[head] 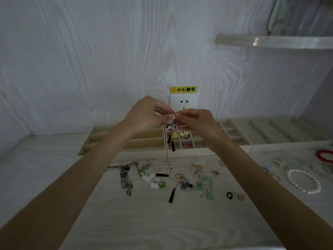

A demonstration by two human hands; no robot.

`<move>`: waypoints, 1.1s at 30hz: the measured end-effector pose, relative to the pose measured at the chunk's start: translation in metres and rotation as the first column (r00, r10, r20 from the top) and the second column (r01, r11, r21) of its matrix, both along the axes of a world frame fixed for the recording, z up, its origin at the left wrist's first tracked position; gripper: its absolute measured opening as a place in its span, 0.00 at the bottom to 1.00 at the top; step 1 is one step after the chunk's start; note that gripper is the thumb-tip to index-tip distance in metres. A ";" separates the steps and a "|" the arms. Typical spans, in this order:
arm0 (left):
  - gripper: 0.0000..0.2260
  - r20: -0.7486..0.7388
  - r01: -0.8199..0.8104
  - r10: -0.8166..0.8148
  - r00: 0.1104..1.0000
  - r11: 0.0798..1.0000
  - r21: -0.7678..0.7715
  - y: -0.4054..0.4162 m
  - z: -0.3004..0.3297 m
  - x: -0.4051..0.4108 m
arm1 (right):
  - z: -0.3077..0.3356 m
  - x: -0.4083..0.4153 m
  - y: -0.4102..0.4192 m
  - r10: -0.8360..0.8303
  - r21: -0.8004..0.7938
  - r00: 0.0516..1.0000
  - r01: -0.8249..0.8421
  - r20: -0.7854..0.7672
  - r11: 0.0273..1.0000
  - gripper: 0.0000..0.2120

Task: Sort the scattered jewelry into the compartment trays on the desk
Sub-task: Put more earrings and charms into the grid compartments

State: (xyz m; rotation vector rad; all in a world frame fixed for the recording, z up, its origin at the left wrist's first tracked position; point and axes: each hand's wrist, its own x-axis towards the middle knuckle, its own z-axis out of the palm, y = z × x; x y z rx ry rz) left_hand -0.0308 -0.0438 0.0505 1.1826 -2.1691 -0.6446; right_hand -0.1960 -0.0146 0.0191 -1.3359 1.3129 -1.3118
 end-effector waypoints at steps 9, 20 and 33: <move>0.09 -0.019 -0.004 0.005 1.000 0.999 0.036 -0.003 -0.001 -0.003 | -0.002 0.000 -0.004 -0.057 -0.059 0.998 0.056 -0.019 0.997 0.02; 0.08 0.169 -0.046 0.009 0.986 0.975 0.218 -0.002 -0.031 -0.015 | -0.003 0.003 -0.004 -0.087 -0.052 0.996 0.087 0.007 0.995 0.03; 0.13 0.210 -0.076 0.020 0.977 0.962 0.263 0.000 -0.022 0.010 | -0.022 -0.006 0.002 -0.118 -0.011 0.978 0.118 -0.175 0.993 0.04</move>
